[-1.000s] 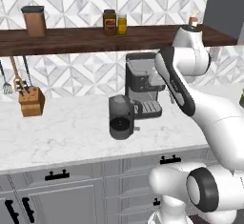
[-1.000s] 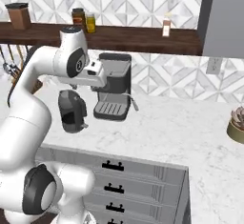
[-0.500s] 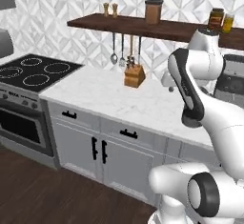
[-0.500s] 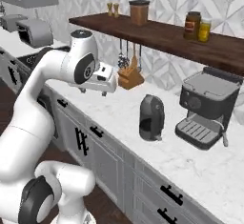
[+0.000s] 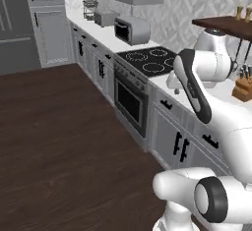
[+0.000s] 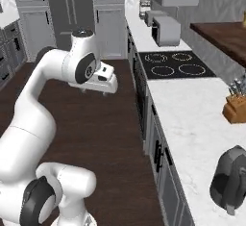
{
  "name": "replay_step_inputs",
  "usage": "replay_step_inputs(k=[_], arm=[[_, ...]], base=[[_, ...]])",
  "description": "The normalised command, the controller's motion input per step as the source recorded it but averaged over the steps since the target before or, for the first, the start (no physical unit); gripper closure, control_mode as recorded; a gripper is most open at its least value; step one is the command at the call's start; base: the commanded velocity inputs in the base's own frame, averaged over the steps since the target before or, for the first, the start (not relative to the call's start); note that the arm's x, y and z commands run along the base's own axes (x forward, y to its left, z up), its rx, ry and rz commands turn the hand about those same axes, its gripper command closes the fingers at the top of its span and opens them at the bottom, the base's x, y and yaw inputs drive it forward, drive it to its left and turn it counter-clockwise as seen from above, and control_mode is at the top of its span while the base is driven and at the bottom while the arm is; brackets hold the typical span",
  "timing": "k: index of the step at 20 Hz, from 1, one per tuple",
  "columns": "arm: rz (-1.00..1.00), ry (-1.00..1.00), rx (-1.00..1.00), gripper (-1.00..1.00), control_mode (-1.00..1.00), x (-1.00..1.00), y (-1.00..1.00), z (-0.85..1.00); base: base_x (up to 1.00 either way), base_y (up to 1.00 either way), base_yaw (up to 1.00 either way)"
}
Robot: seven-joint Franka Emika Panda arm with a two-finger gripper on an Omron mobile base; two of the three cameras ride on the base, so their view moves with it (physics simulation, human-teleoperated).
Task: Navigate to the range hood.
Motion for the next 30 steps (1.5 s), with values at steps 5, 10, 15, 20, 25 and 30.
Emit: replay_step_inputs(k=[5, 10, 15, 20, 25, 30], arm=[[0.00, 0.00, 0.00, -1.00, 1.00, 0.00, 0.00, 0.00], [0.00, 0.00, 0.00, -1.00, 1.00, 0.00, 0.00, 0.00], [0.00, 0.00, 0.00, -1.00, 1.00, 0.00, 0.00, 0.00], [0.00, 0.00, 0.00, -1.00, 1.00, 0.00, 0.00, 0.00], [0.00, 0.00, 0.00, -1.00, 1.00, 0.00, 0.00, 0.00], [0.00, 0.00, 0.00, -1.00, 1.00, 0.00, 0.00, 0.00]], base=[[0.66, -0.21, 0.59], [1.00, -0.10, 0.08], [1.00, -0.04, 0.10], [1.00, 0.00, 0.10], [1.00, 0.00, 0.01], [1.00, 0.00, -0.03]])
